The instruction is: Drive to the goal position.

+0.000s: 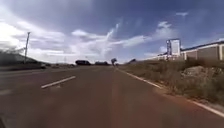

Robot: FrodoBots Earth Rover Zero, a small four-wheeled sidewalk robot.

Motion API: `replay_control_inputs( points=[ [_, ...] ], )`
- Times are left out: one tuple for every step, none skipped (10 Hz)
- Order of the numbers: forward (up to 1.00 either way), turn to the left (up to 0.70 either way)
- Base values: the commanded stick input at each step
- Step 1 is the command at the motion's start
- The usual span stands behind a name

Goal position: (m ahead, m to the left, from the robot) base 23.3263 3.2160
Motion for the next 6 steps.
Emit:
replay_control_inputs(
  points=[
    [1.00, 0.00],
    [1.00, 0.00],
    [1.00, 0.00],
    [1.00, 0.16],
    [1.00, 0.09],
    [1.00, 0.02]
  ],
)
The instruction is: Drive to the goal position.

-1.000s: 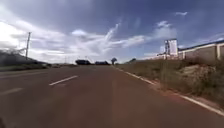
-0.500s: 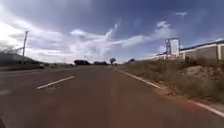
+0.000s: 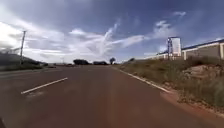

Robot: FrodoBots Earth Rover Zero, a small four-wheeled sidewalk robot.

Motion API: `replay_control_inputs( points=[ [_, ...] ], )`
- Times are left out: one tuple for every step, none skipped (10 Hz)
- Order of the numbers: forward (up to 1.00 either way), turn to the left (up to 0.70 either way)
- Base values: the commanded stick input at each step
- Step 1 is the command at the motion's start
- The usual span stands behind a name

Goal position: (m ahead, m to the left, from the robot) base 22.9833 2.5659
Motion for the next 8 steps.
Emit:
replay_control_inputs(
  points=[
    [1.00, 0.00],
    [1.00, 0.00],
    [1.00, 0.00],
    [1.00, 0.00],
    [1.00, 0.00],
    [1.00, 0.00],
    [1.00, 0.00],
    [1.00, 0.00]
  ],
)
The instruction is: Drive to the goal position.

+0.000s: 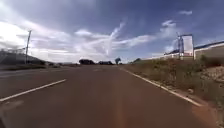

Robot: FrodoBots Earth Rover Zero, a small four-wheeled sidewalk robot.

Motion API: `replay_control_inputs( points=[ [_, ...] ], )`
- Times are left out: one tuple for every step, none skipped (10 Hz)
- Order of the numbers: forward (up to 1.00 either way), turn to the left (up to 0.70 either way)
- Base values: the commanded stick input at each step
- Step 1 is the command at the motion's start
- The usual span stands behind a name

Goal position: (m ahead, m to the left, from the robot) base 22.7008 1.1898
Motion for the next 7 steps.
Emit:
replay_control_inputs(
  points=[
    [1.00, 0.00],
    [1.00, 0.00],
    [1.00, 0.00],
    [1.00, 0.00],
    [1.00, 0.00],
    [1.00, 0.00],
    [1.00, 0.00]
  ],
)
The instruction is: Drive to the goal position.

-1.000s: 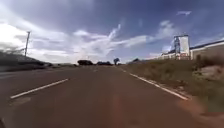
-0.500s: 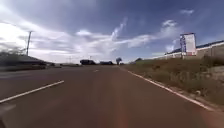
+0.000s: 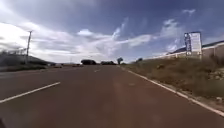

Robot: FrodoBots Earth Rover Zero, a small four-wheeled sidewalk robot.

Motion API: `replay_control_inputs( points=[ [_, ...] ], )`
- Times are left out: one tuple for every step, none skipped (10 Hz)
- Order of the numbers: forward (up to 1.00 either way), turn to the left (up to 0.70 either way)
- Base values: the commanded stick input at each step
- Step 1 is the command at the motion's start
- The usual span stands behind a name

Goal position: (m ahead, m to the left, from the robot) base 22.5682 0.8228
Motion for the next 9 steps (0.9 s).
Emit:
replay_control_inputs(
  points=[
    [1.00, 0.00],
    [1.00, 0.00],
    [1.00, 0.00],
    [1.00, 0.00],
    [1.00, 0.00],
    [1.00, 0.00],
    [1.00, 0.00],
    [1.00, 0.00],
    [1.00, 0.00]
  ],
)
